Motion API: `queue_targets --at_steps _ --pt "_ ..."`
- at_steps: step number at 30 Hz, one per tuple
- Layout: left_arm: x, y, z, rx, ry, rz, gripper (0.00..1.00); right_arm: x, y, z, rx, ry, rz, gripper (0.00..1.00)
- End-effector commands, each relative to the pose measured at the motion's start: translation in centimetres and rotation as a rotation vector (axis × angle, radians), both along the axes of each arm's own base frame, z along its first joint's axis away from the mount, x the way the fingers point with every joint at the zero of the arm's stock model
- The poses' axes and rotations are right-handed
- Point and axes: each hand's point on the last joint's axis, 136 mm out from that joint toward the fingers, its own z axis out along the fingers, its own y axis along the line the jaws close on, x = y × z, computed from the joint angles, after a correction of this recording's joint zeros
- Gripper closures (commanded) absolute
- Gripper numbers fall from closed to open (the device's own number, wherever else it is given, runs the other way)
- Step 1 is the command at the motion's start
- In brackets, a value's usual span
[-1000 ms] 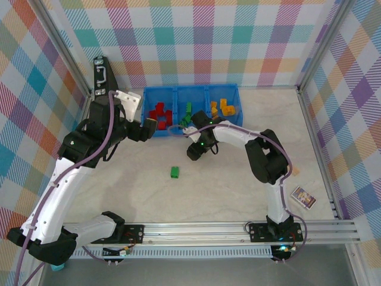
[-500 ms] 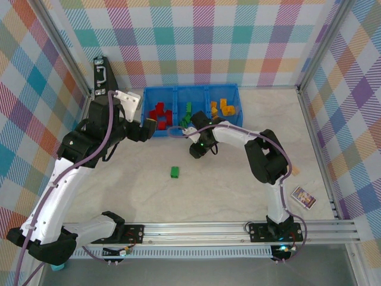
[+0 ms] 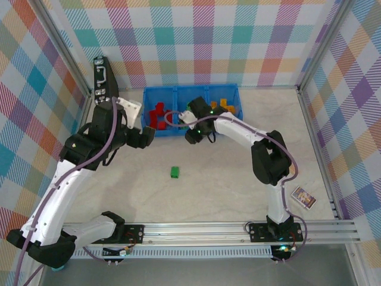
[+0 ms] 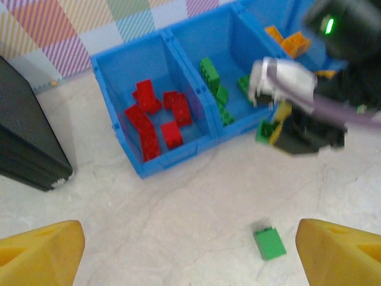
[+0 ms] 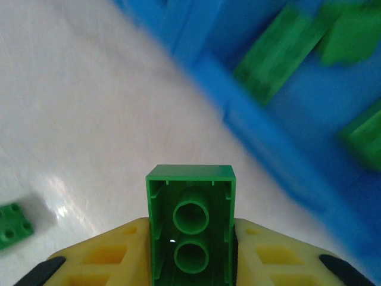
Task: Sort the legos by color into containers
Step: Place the lego in the container.
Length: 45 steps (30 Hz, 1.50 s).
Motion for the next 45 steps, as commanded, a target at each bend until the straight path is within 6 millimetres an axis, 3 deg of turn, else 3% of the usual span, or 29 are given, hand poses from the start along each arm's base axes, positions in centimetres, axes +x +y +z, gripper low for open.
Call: queue_targets --at_steps 1,7,14,22,36,41,45 --pt "-1.5 1.1 -2.6 0.028 0.084 0.024 0.12 3.3 0.2 2.6 0.036 -0.088 -0.046 0.66" --pt "-2.6 1.4 -6.2 0.026 0.177 0.045 0.15 7.8 0.7 2.4 0.045 -0.118 -0.117 0.65" --pt "-3.5 -1.3 -11.1 -0.121 0.339 0.025 0.24 10.0 0.4 0.9 0.039 -0.099 -0.171 0.65" --pt "-4.1 -4.1 -17.0 -0.274 0.472 0.043 0.27 10.7 -0.5 -0.5 0.027 -0.087 -0.207 0.64" --pt "-3.8 -7.0 -24.1 -0.168 0.564 0.094 0.28 11.4 -0.1 -1.0 0.037 -0.087 -0.219 0.52" --pt "-3.3 -7.4 -25.5 -0.140 0.586 0.110 0.28 11.2 -0.1 0.0 0.049 -0.099 -0.214 0.51" --pt "-2.8 -7.7 -26.6 -0.108 0.601 0.116 0.29 11.0 0.0 2.2 0.087 -0.132 -0.207 0.50"
